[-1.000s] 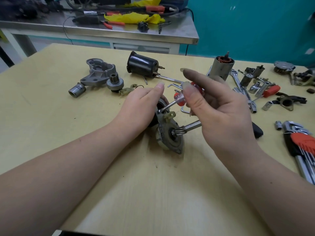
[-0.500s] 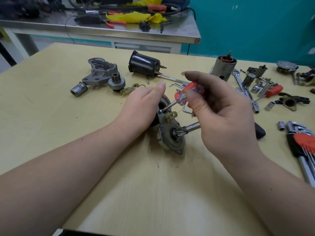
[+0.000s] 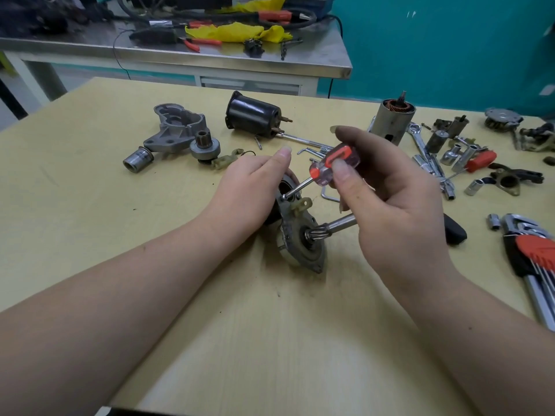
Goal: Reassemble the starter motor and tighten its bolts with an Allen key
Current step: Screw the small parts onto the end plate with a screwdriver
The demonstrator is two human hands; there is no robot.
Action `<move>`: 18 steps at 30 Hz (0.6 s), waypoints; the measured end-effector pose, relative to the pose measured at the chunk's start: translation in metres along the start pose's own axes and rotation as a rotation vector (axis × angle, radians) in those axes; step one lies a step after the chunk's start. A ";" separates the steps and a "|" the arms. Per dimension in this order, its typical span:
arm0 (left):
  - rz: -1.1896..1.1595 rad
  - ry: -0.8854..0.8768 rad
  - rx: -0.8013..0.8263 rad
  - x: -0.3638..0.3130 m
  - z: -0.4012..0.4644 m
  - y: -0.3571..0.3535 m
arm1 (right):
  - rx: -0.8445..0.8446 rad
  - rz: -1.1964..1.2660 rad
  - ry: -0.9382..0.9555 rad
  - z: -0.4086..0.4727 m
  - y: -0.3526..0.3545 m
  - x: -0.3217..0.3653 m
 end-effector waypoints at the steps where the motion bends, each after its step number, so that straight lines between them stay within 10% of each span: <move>1: -0.002 -0.002 -0.001 0.000 0.000 0.000 | -0.009 0.019 -0.004 0.000 0.001 0.000; 18: -0.031 0.003 0.005 0.001 0.000 -0.001 | -0.049 -0.011 0.012 0.000 0.000 0.002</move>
Point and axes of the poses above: each hand's wrist, its own z-axis towards the middle knuckle, its own y-axis out of the back of the hand, x = y × z, the point moved 7 cm from there along z, towards the middle knuckle, and after that the axes turned 6 degrees about y, right-handed, at the moved point
